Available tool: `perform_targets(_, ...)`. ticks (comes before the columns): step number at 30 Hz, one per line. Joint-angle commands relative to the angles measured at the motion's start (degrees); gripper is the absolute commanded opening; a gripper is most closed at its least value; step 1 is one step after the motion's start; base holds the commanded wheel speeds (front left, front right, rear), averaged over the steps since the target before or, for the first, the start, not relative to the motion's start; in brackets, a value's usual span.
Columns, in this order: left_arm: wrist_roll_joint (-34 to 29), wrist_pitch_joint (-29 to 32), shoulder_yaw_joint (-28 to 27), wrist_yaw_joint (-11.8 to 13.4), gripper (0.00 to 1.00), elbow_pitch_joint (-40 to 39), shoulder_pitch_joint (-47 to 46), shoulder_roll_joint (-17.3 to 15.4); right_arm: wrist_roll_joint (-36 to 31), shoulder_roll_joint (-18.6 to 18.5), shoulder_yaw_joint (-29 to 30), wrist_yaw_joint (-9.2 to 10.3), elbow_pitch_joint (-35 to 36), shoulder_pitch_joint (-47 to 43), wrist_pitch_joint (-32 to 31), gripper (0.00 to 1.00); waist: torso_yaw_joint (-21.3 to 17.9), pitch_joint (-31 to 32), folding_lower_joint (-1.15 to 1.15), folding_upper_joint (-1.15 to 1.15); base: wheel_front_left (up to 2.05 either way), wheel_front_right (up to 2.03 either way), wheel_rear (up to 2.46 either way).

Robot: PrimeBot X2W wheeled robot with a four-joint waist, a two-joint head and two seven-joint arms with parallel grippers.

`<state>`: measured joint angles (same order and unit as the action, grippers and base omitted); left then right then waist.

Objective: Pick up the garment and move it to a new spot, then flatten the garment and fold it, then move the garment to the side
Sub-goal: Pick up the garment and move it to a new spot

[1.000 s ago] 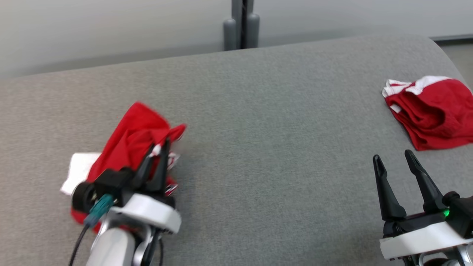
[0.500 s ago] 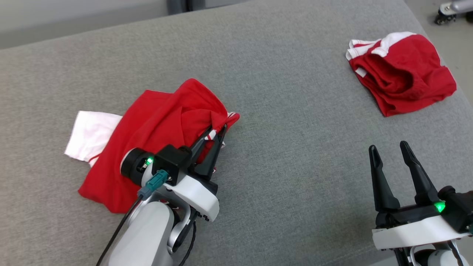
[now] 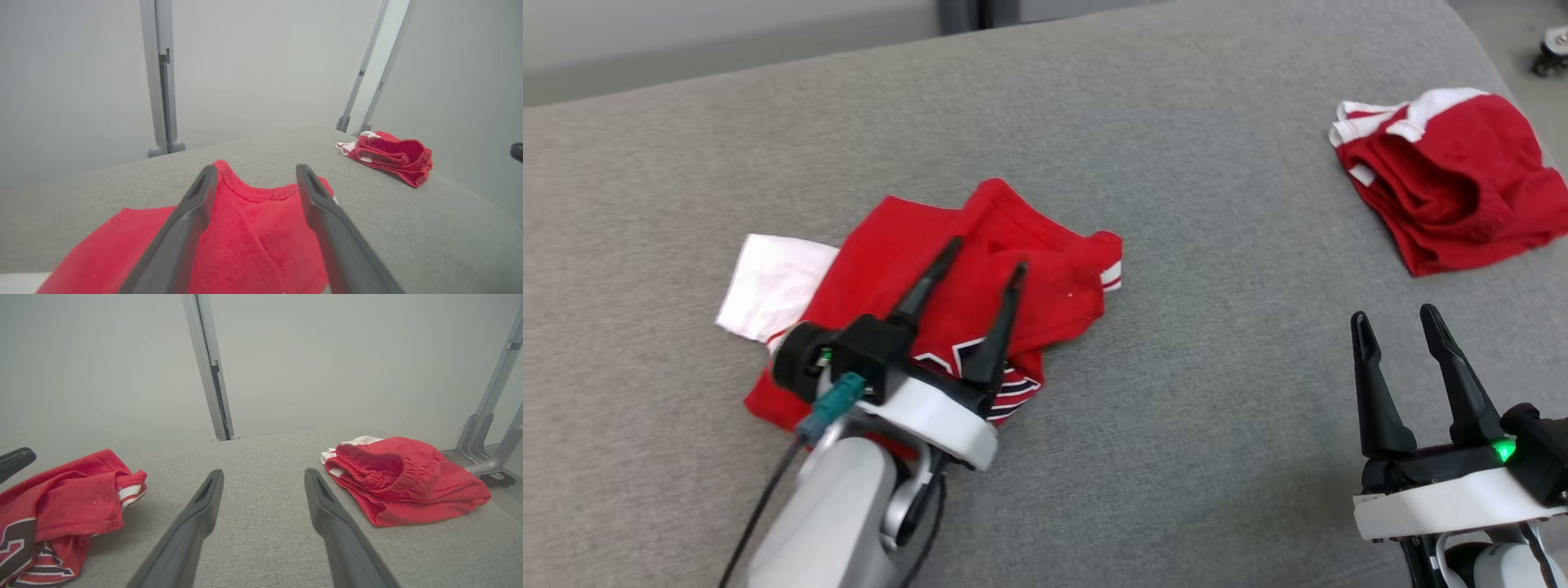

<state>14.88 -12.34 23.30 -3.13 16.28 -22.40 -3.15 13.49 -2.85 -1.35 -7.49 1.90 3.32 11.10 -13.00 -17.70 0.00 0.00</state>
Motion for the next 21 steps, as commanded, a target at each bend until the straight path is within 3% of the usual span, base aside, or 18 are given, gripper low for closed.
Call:
perform_targets(1,0.6,-0.5,-1.1,1.0,1.0,-0.3,1.0,-1.0,-0.5,-0.2,0.2,-0.02,0.1,0.3,-0.4,1.0,1.7,1.5,0.0,0.0,0.0,0.0,0.0)
perform_targets(11,3.6,-1.8,-10.5,6.6,1.0,-2.0,6.2,-5.8,-1.6,-0.4,1.0,-0.02,1.2,-1.6,-2.7,1.0,7.2,5.1,0.0,0.0,0.0,0.0,0.0)
perform_targets(21,4.0,-1.4,-12.2,8.2,1.0,-5.4,14.3,-9.0,-1.9,-1.2,1.9,-0.02,2.1,-4.3,-5.0,1.0,10.4,8.9,0.0,0.0,0.0,0.0,0.0)
